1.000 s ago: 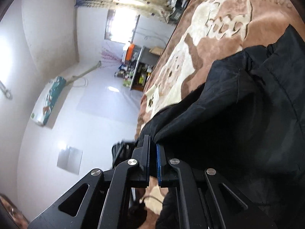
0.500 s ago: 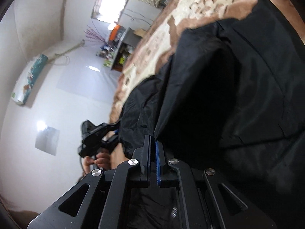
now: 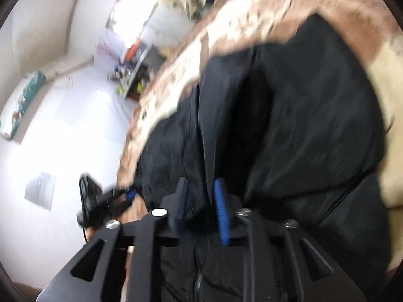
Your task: Fold large clothes
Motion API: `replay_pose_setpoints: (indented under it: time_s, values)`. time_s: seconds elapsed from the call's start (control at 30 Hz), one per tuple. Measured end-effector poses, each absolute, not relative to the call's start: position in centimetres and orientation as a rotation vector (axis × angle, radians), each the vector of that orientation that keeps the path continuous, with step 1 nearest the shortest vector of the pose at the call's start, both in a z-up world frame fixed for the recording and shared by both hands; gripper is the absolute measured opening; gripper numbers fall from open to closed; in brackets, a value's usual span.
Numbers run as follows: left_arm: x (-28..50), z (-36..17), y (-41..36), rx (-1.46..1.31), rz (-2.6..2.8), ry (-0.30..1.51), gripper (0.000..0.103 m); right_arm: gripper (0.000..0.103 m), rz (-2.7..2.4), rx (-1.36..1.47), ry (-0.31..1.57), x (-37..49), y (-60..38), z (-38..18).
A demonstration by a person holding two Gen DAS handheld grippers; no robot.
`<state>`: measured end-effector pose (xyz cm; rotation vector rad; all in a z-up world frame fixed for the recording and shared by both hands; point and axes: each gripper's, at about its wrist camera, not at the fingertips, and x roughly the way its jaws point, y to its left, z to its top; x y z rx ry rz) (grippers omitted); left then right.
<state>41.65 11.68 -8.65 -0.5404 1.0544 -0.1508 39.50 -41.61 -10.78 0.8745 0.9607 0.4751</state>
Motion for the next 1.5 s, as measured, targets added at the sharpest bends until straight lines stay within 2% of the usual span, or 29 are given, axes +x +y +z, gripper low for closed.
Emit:
replay_pose_setpoints:
  time_s: [0.03,0.07,0.27,0.37,0.4,0.43,0.47,0.57,0.63,0.73,0.8,0.9,1.0,1.03,1.07,1.1,1.13,1.17,1.2,1.33,1.5]
  values:
    - [41.5,-8.5,12.0,-0.547,-0.149,1.058,0.03,0.053,0.443,0.885,0.955,39.8,-42.2,-10.8]
    - [41.4,-8.6,12.5,-0.567,-0.143,1.064,0.03,0.056,0.418,0.919,0.937,40.6,-43.0,-10.8]
    - [41.1,-9.8,13.4,-0.598,-0.078,1.091,0.031,0.056,0.457,1.131,0.991,45.2,-42.7,-13.3]
    - [41.8,-10.8,12.8,-0.591,-0.068,1.123,0.031,0.055,0.436,1.107,0.975,46.8,-41.7,-13.4]
    - [41.9,-11.0,12.8,-0.611,-0.063,1.125,0.032,0.052,0.402,1.081,0.966,47.0,-41.6,-13.1]
    - [42.1,-11.1,12.7,-0.615,-0.064,1.123,0.032,0.02,0.393,1.053,0.946,47.2,-41.3,-12.6]
    - [42.1,-11.2,12.6,-0.611,-0.065,1.122,0.033,0.005,0.396,0.99,0.906,47.2,-41.0,-11.5]
    - [42.4,-11.7,12.2,-0.587,-0.057,1.138,0.036,0.004,0.416,0.763,0.736,45.7,-39.4,-7.0]
    - [42.3,-12.0,12.3,-0.592,-0.053,1.135,0.036,0.004,0.413,0.647,0.691,44.5,-38.0,-5.6]
    - [42.1,-12.3,12.9,-0.604,-0.05,1.131,0.036,0.004,0.369,0.513,0.747,43.3,-37.3,-7.3]
    - [42.0,-12.4,12.9,-0.594,-0.055,1.147,0.036,0.004,0.308,0.532,0.883,43.6,-38.2,-10.4]
    - [42.2,-11.8,12.0,-0.488,-0.071,1.166,0.036,0.005,0.265,0.585,0.946,43.9,-38.4,-12.1]
    - [41.9,-10.6,11.5,-0.391,-0.06,1.153,0.037,0.016,0.194,0.462,0.978,44.0,-37.4,-10.2]
    - [41.6,-9.6,11.3,-0.347,-0.066,1.126,0.038,0.023,0.164,0.408,0.972,43.9,-37.2,-9.1]
    - [41.1,-8.5,11.0,-0.304,-0.064,1.088,0.042,0.028,0.151,0.368,0.955,43.4,-37.1,-8.1]
    - [40.8,-7.7,10.8,-0.271,-0.06,1.056,0.046,0.029,0.145,0.317,0.899,42.4,-36.8,-6.3]
    - [40.4,-6.6,10.6,-0.25,-0.061,1.021,0.059,0.033,0.13,0.271,0.857,41.7,-36.4,-5.1]
    - [40.1,-5.3,10.2,-0.226,-0.067,0.969,0.067,0.041,0.113,0.219,0.817,41.1,-35.7,-4.0]
    - [39.9,-4.4,9.6,-0.203,-0.077,0.936,0.067,0.043,0.117,0.156,0.761,40.4,-34.6,-2.6]
    - [41.3,-2.8,6.5,-0.175,-0.159,0.879,0.074,0.046,0.31,0.093,0.724,40.8,-29.6,-1.8]
    - [44.0,-7.9,2.2,-0.026,-0.153,1.013,0.074,0.046,0.393,0.06,0.855,42.7,-25.0,-6.7]
